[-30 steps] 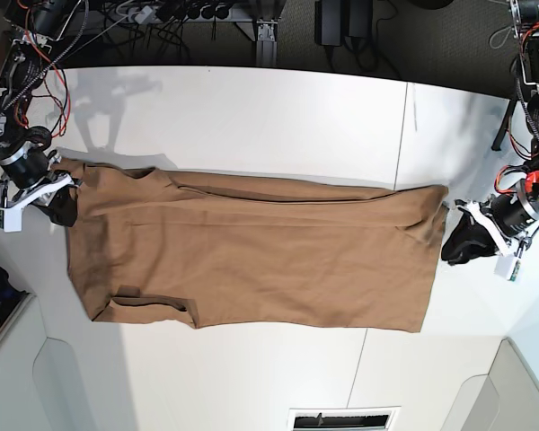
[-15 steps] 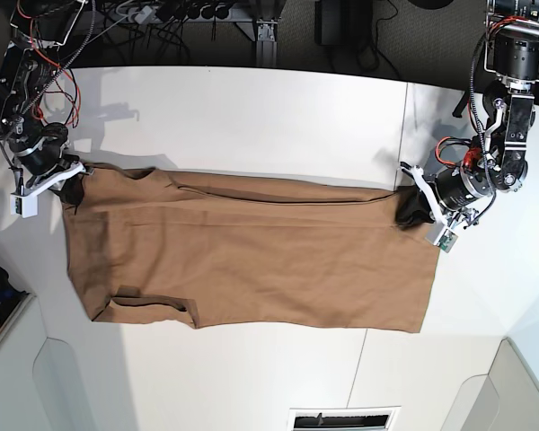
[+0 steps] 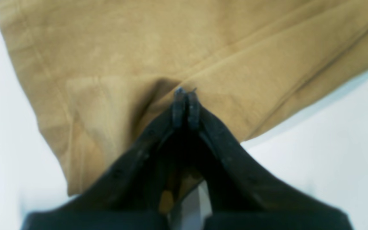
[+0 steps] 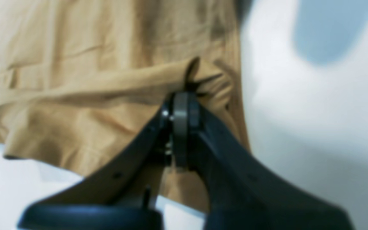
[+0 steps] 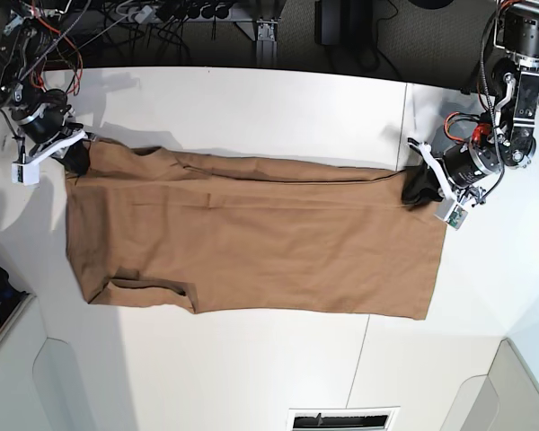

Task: Layout the t-shirt on the table in an organized manner, then fold the t-shirt properly
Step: 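Fold the lifted side edge over toward the shirt's middle with both grippers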

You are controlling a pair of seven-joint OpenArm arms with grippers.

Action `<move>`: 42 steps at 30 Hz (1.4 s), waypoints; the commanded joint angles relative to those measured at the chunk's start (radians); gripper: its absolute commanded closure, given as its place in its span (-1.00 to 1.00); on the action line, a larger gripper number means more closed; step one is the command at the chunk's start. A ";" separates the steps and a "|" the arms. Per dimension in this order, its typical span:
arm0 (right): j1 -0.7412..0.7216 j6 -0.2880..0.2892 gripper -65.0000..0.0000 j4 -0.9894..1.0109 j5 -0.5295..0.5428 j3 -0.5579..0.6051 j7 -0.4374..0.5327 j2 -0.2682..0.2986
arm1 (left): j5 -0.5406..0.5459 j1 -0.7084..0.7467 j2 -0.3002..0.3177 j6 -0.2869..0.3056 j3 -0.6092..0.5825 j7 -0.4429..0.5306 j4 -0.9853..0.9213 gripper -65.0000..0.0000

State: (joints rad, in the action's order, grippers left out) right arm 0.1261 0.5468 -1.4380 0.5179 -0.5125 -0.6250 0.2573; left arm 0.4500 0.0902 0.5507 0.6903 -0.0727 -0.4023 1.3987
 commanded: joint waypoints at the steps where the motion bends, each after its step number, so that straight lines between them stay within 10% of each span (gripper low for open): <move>1: 0.019 0.000 1.00 -0.032 -0.009 -0.003 -0.012 0.014 | -0.013 0.015 0.018 0.008 0.002 -0.024 0.027 1.00; 15: 0.255 0.000 1.00 -0.217 -0.001 -0.003 -0.016 0.059 | -0.024 0.320 0.010 0.008 0.158 -0.028 0.300 1.00; 34: 0.262 0.000 1.00 -0.220 0.063 -0.006 -0.018 0.111 | -0.021 0.380 0.010 0.008 0.174 -0.040 0.394 1.00; 42: 0.181 -0.001 1.00 -0.253 0.077 -0.029 -0.012 0.112 | 0.078 0.372 0.035 0.008 0.266 -0.072 0.508 0.48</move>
State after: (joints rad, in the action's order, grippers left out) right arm 0.3099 0.5461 -1.6726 0.5800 -0.5316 -0.6563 0.3519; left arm 0.5205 0.4644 0.5713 0.6891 0.1844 -0.4931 1.8915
